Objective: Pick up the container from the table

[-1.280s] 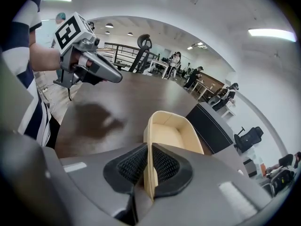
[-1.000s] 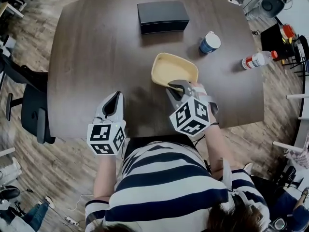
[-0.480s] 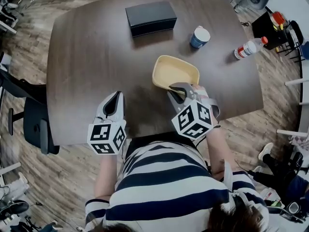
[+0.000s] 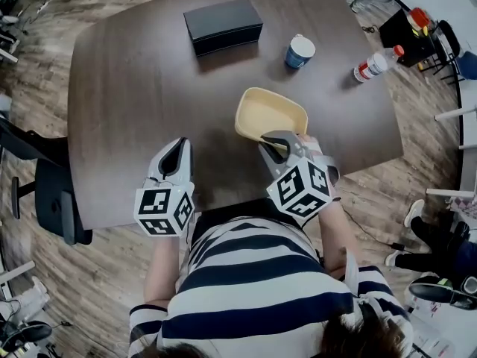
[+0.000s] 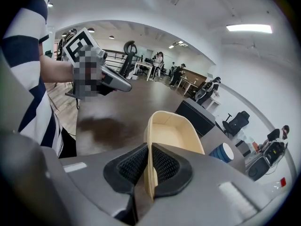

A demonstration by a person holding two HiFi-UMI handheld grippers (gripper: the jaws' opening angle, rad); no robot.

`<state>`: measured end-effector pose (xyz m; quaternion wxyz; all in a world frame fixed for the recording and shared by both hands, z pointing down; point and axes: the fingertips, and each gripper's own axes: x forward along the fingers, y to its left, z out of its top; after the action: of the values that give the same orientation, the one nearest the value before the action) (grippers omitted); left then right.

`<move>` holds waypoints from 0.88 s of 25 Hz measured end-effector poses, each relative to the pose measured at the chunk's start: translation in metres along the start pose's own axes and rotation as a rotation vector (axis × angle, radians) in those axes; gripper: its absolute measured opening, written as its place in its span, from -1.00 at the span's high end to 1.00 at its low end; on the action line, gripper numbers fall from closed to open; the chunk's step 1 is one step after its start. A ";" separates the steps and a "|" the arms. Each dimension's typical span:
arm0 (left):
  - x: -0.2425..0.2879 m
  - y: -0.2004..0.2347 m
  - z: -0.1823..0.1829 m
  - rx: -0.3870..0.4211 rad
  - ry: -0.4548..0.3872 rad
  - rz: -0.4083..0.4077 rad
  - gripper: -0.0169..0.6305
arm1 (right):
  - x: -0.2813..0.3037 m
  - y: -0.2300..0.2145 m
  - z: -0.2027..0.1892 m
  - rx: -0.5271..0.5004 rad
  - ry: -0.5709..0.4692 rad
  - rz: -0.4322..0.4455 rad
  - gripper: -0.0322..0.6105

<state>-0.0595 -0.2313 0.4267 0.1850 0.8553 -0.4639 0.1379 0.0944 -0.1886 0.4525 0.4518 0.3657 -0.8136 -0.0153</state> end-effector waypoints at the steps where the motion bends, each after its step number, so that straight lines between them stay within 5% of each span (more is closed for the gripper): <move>1: 0.000 -0.001 -0.001 0.001 0.000 -0.003 0.95 | -0.002 0.001 -0.001 0.006 -0.001 -0.002 0.82; 22: -0.015 -0.003 -0.006 0.008 -0.005 0.002 0.95 | -0.016 0.017 -0.001 0.058 -0.028 0.014 0.82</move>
<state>-0.0653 -0.2166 0.4254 0.1804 0.8558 -0.4647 0.1378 0.0903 -0.1663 0.4473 0.4295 0.3728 -0.8225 0.0065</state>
